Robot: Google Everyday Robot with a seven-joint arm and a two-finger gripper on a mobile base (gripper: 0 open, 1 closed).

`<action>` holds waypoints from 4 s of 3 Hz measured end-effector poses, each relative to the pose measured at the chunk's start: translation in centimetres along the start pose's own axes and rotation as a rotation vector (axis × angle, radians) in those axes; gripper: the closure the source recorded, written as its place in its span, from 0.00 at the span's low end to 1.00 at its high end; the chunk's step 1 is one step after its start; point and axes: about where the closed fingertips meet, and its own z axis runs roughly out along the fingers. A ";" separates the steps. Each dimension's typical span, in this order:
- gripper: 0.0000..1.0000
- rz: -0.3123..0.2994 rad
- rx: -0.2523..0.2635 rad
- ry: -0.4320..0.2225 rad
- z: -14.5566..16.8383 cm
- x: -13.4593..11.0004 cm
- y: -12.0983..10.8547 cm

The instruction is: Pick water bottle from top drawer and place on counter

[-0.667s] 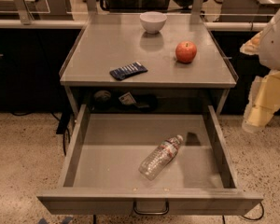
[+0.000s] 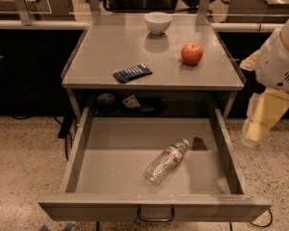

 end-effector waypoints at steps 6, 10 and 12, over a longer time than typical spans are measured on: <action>0.00 -0.276 -0.130 -0.047 21.2 -2.5 2.6; 0.00 -0.502 -0.298 -0.059 29.6 -4.7 6.9; 0.00 -0.619 -0.392 -0.096 34.8 -6.2 3.5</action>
Offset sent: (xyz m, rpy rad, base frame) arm 0.0504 0.0067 -0.1593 0.2134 0.1932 -0.0015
